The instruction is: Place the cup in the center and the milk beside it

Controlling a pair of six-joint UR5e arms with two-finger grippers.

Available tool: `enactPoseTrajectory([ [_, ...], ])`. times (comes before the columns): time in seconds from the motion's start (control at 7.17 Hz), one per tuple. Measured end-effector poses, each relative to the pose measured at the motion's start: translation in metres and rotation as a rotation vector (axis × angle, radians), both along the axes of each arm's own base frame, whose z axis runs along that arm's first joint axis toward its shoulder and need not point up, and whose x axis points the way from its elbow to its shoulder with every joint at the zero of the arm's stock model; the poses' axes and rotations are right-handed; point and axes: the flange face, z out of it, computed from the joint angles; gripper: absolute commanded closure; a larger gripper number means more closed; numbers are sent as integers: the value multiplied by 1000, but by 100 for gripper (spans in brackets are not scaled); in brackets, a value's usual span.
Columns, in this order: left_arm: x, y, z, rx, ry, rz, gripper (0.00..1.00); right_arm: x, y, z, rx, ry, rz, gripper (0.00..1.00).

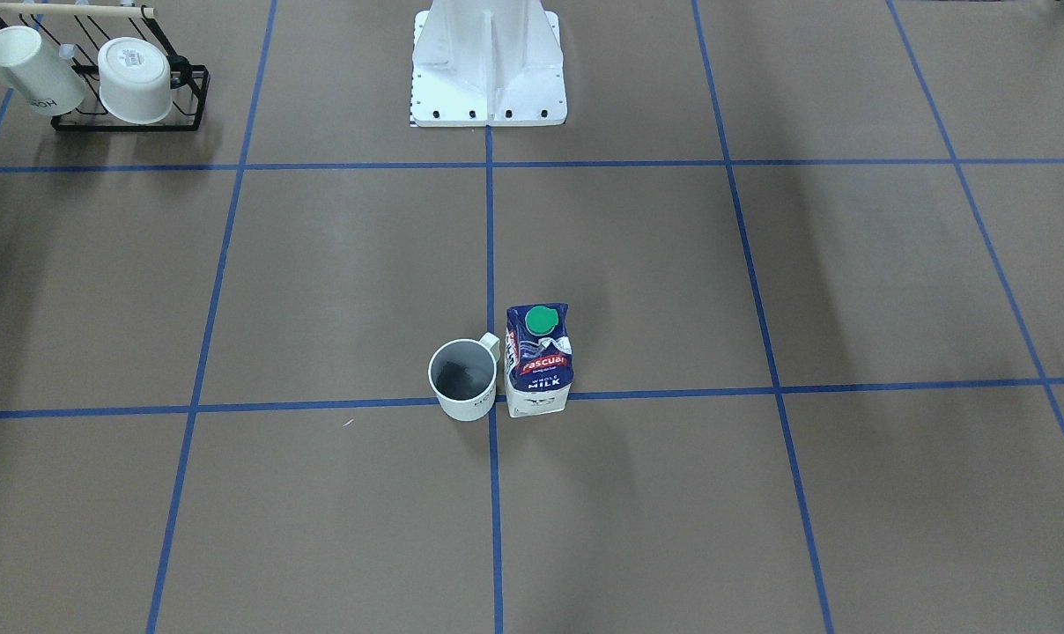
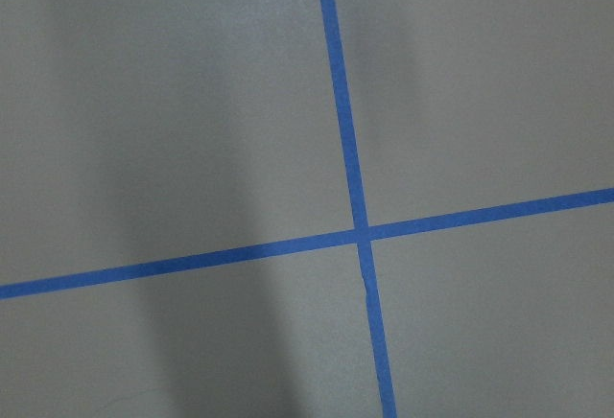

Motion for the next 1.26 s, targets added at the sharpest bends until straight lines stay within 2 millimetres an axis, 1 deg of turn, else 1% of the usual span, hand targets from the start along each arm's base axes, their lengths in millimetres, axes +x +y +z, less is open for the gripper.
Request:
enactPoseTrajectory([
  [0.28, 0, -1, -1, 3, 0, 1, 1, 15, 7, 3, -9, 11, 14, 0],
  [0.42, 0, -1, -1, 3, 0, 1, 1, 19, 19, 10, -17, 19, 19, 0],
  [0.7, 0, -1, -1, 2, 0, 1, 1, 25, 62, 18, -16, 49, 21, 0],
  [0.84, 0, -1, 0, 1, -1, 1, 1, 27, 79, 21, -20, 51, 24, 0],
  [0.98, 0, -1, 0, 0, -1, 1, 1, 28, 87, 23, -26, 47, 26, 0],
  [1.26, 0, -1, 0, 0, -1, 0, 1, 28, 91, 25, -30, 44, 28, 0],
])
